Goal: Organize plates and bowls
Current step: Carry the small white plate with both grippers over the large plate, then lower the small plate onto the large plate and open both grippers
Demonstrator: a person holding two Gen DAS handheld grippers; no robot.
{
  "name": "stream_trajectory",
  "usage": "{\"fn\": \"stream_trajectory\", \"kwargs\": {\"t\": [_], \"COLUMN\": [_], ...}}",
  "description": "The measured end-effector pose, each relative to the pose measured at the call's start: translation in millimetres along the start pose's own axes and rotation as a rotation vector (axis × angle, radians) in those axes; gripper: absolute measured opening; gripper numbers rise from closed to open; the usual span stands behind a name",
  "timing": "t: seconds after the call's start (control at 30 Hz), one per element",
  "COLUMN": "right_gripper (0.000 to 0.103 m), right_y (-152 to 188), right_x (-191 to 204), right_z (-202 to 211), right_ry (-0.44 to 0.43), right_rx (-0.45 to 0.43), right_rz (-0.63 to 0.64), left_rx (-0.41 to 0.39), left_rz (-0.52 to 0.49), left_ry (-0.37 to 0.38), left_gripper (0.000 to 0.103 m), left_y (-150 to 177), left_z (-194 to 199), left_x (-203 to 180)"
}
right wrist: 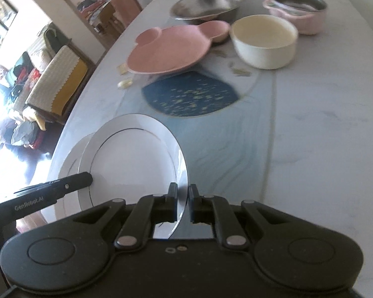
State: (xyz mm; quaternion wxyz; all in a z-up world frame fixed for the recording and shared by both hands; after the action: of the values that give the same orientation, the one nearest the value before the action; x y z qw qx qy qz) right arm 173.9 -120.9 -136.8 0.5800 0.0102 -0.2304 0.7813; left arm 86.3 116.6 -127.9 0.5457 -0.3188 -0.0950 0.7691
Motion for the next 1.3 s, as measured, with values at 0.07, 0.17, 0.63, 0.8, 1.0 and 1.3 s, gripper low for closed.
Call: {"fn": "stream_trajectory", "kwargs": {"t": [0.07,0.17,0.63,0.8,1.0,1.3], "right_gripper": [0.009,0.009,0.009,0.009,0.010,0.010], "right_y": [1,4,12,14,16,17], "right_x": [11,27,73,77,77,77], "right_z": [-5,-11,-41,-45,-50,-53], "right_ry": [-0.008,-0.018,-0.015,-0.013,-0.006,-0.002], "right_rx": [0.009,0.018,0.069,0.080,0.088,0.086], "right_rz": [0.008,0.021,0.061,0.060,0.049,0.034], "left_rx": [-0.002,-0.003,0.024,0.030,0.039,0.041], "left_rz": [0.010,0.029,0.076,0.063,0.053,0.032], "left_ry": [-0.012,-0.022,-0.080,-0.094,-0.105,-0.117], "left_gripper": [0.011,0.011,0.011,0.012,0.012,0.012], "left_y": [0,1,7,9,9,10], "left_z": [3,9,4,1,-4,-6], "left_x": [10,28,80,85,87,87]}}
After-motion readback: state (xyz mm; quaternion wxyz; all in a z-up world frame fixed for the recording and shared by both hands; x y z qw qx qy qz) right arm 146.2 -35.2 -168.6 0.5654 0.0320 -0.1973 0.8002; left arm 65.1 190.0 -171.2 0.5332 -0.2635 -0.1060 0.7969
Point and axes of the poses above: each gripper's, at about its wrist camera, not at the fingertips, and z roughly against the way its jaws point, x to its left, y to its underside, the point moved 1 cm from there along -z, roughly the way its jaws point, and after that the axes turned 4 degrees about y, right-handed, at the moved point
